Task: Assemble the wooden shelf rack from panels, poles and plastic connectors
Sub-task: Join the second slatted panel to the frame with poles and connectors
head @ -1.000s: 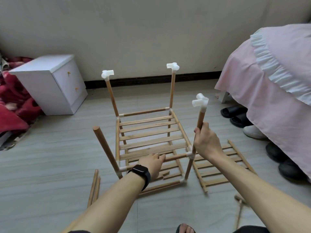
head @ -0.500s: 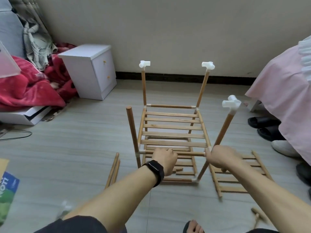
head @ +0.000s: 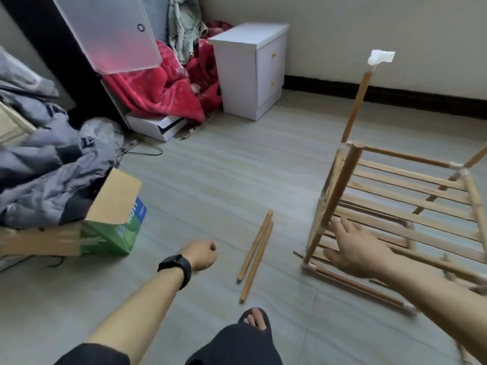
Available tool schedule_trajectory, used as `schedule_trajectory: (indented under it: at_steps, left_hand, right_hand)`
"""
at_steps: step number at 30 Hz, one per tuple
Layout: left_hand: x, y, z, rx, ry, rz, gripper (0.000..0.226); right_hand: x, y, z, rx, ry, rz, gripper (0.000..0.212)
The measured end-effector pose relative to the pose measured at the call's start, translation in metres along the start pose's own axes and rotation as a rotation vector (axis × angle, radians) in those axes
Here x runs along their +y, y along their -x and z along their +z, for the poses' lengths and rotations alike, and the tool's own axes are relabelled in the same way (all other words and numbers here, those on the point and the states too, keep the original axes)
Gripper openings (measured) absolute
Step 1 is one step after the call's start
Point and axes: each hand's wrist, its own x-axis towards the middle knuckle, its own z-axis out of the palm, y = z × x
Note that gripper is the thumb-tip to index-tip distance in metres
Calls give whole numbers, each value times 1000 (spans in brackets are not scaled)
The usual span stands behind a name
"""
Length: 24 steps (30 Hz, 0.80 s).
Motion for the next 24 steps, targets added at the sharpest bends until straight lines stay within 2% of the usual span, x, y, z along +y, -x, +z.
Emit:
schedule_trajectory:
  at_steps: [3,6,9,11,16,19,21,24]
  left_hand:
    - [-71,-19,45,-27,81,-247,50]
    - [-97,-30,82,-48,153,-353,61]
    - [-95,-46,103,-13,210,-318,76]
    - [-90,-61,112,1,253,-267,75]
    - [-73,-89,130,45,248,-223,45]
    - [-57,-88,133,-16,262,-159,31]
    - [-42,-83,122,-28,376,-111,32]
    - [-11,-69,74,100,600,-8,34]
  right_hand:
    - [-7,-14,32,44,162,54,95]
    - [-3,-25,49,142,237,39,102]
    - [2,-37,50,190,250,0,109]
    - [-1,-41,49,190,243,1,113]
    - [-11,-39,40,171,246,-8,114]
    - [-14,-34,31,130,271,-21,116]
    - [-16,-29,23,82,252,-34,118]
    - [-18,-21,6,9,191,-56,114]
